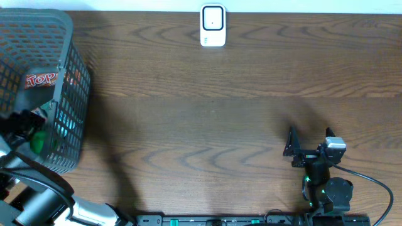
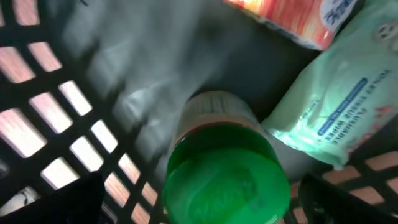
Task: Scan the item barcode
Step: 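Reach the left gripper into the basket and grasp the green-lidded jar, then carry the jar to the scanner and set it down in front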
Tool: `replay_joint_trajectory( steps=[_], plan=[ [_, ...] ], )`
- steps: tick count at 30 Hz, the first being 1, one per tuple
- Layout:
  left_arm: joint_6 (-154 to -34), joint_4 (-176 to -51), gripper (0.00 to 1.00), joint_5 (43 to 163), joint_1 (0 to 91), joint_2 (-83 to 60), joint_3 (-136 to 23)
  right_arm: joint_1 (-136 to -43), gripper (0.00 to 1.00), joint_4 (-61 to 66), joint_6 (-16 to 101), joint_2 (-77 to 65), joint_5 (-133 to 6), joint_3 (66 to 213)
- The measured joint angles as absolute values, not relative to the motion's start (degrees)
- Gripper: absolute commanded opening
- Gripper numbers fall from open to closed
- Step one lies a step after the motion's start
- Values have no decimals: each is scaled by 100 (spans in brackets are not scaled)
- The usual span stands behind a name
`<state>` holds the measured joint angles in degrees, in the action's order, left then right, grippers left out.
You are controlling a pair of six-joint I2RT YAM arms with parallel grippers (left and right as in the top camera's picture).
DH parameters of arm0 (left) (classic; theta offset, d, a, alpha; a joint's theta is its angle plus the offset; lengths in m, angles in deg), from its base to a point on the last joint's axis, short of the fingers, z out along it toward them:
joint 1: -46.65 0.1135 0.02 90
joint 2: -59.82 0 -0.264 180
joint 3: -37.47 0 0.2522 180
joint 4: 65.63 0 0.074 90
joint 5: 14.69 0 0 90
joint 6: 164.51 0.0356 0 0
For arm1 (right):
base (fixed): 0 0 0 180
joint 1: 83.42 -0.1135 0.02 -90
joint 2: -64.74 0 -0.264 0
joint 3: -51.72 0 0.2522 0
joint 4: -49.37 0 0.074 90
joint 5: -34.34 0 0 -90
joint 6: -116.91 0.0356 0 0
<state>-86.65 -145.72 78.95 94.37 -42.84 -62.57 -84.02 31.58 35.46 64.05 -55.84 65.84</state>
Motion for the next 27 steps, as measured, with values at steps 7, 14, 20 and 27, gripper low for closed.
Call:
replay_joint_trajectory(
  steps=[7, 14, 20, 27],
  plan=[
    [-8648, -13997, 100, 7900, 9240, -4284, -5691, -8402, 99, 3155, 3546, 6405, -5584, 6584],
    [-8648, -13562, 100, 7897, 9216, -4284, -5280, -8402, 99, 3155, 3546, 6405, -5584, 6584],
    [-8646, -13158, 100, 7897, 9216, -4284, -4808, -8402, 99, 3158, 3546, 6405, -5584, 6584],
    [-8635, -12898, 67, 7915, 9216, -4284, -4419, -8402, 99, 3158, 3546, 6405, -5584, 6584]
  ],
)
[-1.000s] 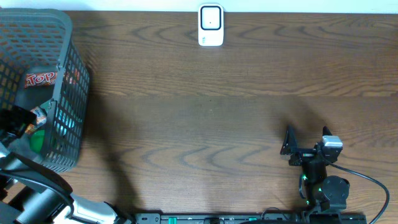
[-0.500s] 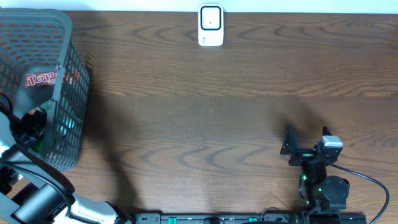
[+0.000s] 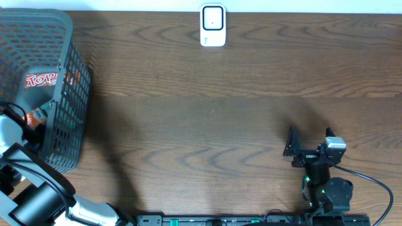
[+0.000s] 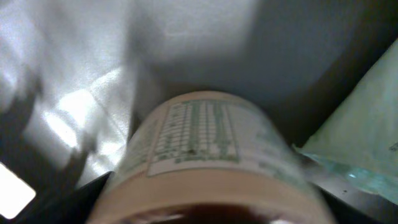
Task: Scan the item barcode
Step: 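Carry the jar to the scanner and set it down in front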
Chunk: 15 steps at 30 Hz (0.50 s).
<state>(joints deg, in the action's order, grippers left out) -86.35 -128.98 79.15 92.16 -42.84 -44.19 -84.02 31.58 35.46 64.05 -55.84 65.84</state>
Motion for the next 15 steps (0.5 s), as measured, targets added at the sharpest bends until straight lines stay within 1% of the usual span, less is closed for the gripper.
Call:
replay_joint_trajectory(
  steps=[1, 4, 7, 11, 15],
  plan=[
    [-8598, -12898, 63, 7908, 9216, -4284, -4417, -8402, 99, 3155, 3546, 6405, -5584, 6584],
    [-8628, -12902, 60, 7893, 9216, -4284, -4417, -8402, 99, 3158, 3546, 6405, -5584, 6584],
    [-8626, -12937, 60, 7878, 9216, -4284, -4428, -8402, 99, 3155, 3546, 6405, -5584, 6584],
    [-8628, -13440, 60, 7878, 9216, -4286, -4666, -8402, 99, 3155, 3546, 6405, -5584, 6584],
    [-8628, -14128, 60, 7880, 9216, -4281, -5641, -8402, 99, 3155, 3549, 6405, -5584, 6584]
  ],
)
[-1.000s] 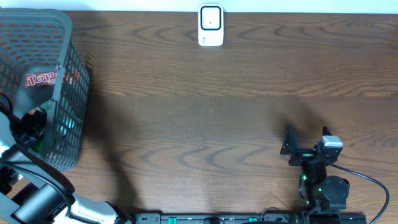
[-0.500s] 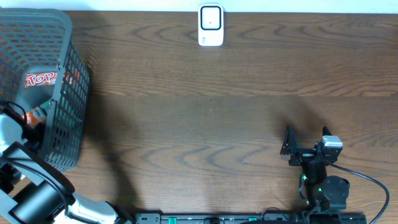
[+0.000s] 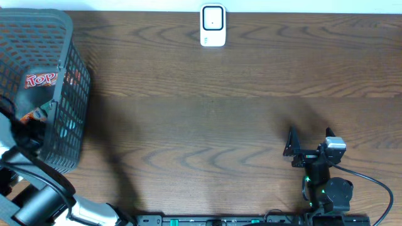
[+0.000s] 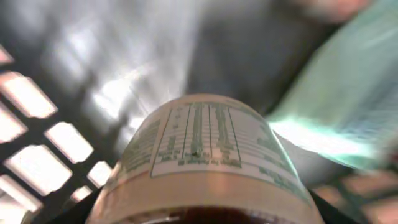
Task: Scan the item barcode
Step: 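Carry the jar to the scanner and set it down in front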
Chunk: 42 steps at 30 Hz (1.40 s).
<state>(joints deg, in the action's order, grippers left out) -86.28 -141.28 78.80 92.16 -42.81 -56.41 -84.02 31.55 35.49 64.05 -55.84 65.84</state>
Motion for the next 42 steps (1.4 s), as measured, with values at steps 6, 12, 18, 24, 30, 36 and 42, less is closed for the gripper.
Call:
replay_joint_trajectory(
  steps=[6, 12, 18, 24, 30, 36, 42],
  plan=[
    [-8631, -14987, 61, 7950, 9216, -4041, -7680, -8402, 99, 3155, 3546, 6405, -5584, 6584],
    [-8631, -15464, 61, 8623, 9059, -3272, -9003, -8402, 99, 3158, 3546, 6405, -5584, 6584],
    [-8676, -15520, 61, 8929, 7380, -2426, -9119, -8402, 99, 3158, 3546, 6405, -5584, 6584],
    [-9074, -15501, 61, 8634, 5018, -2544, -9119, -8402, 99, 3153, 3546, 6405, -5586, 6584],
    [-9551, -15474, 61, 8146, 3496, -3372, -9119, -8402, 99, 3155, 3546, 6405, -5584, 6584],
    [-9861, -15311, 61, 8024, 2740, -4622, -9119, -8402, 99, 3155, 3546, 6405, -5584, 6584],
    [-10733, -15127, 61, 7980, 2369, -6056, -9116, -8402, 99, 3155, 3546, 6405, -5584, 6584]
  ],
)
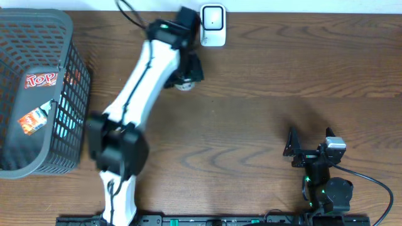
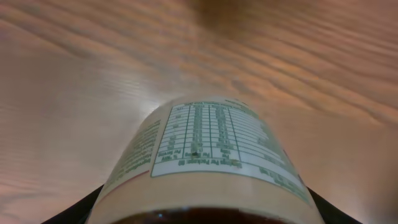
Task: Scan the item barcode
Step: 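Carry the jar to the scanner and set it down in front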
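Note:
The bottle (image 2: 205, 155), with a cream label and a nutrition table, fills the left wrist view above the wood tabletop. My left gripper (image 1: 187, 70) is shut on it, the dark jaws showing at both lower corners of that view. From overhead, the bottle (image 1: 184, 83) hangs just below and left of the white barcode scanner (image 1: 213, 26) at the table's far edge. The bottle's cap is hidden. My right gripper (image 1: 309, 141) rests open near the front right, holding nothing.
A grey mesh basket (image 1: 69, 100) stands at the far left with a red snack pack (image 1: 41, 80) and an orange packet (image 1: 32, 119) inside. My left arm (image 1: 135, 107) stretches diagonally across the table's left half.
My left gripper was inside the basket, shut on the bottle. Now it holds the bottle over the table close to the scanner, and the arm reaches across the table.
My left gripper was open over the green-capped bottle lying in the basket beside a wipes pack. It then sat down around the bottle's body and held it in the basket. Now the bottle is out of the basket, held by the scanner. The right arm never moved.

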Tool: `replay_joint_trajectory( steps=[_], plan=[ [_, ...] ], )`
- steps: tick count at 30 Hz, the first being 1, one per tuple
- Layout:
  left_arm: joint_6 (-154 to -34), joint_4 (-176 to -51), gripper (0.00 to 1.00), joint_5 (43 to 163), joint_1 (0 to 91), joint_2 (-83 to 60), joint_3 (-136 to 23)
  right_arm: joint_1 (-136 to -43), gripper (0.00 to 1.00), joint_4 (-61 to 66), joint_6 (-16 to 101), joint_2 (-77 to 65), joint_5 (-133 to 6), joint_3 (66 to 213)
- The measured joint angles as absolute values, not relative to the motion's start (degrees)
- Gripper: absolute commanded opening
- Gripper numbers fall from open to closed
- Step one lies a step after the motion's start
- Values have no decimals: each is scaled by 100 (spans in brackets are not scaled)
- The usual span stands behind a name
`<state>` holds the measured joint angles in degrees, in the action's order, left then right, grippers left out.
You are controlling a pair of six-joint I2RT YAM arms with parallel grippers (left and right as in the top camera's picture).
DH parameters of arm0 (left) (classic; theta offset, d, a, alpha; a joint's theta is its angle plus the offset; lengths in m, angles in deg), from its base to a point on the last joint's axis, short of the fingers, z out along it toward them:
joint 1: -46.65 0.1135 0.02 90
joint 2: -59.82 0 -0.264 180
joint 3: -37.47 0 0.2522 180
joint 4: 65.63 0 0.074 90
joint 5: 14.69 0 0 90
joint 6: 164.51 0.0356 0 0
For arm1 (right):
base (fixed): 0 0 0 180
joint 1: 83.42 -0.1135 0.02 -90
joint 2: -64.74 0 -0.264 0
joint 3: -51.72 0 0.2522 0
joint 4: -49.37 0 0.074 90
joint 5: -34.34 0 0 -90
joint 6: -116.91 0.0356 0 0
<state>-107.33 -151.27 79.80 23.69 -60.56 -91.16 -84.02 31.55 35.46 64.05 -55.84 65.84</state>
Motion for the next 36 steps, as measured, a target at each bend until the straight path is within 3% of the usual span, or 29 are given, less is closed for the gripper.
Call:
replay_joint_trajectory(
  steps=[16, 19, 20, 30, 36],
  plan=[
    [-12128, -14399, 68, 8372, 1822, -7547, -9003, -8402, 99, 3155, 3546, 6405, -5584, 6584],
    [-12198, -14384, 78, 8400, 1735, -7569, -8944, -8402, 99, 3155, 3546, 6405, -5584, 6584],
    [-12226, -14375, 98, 8398, 1717, -7569, -8937, -8402, 99, 3155, 3546, 6405, -5584, 6584],
    [-11564, -14751, 98, 8361, 1886, -7311, -9248, -8402, 99, 3155, 3546, 6405, -5584, 6584],
    [-10707, -14773, 98, 8206, 2194, -5698, -10157, -8402, 99, 3155, 3546, 6405, -5584, 6584]
  ],
)
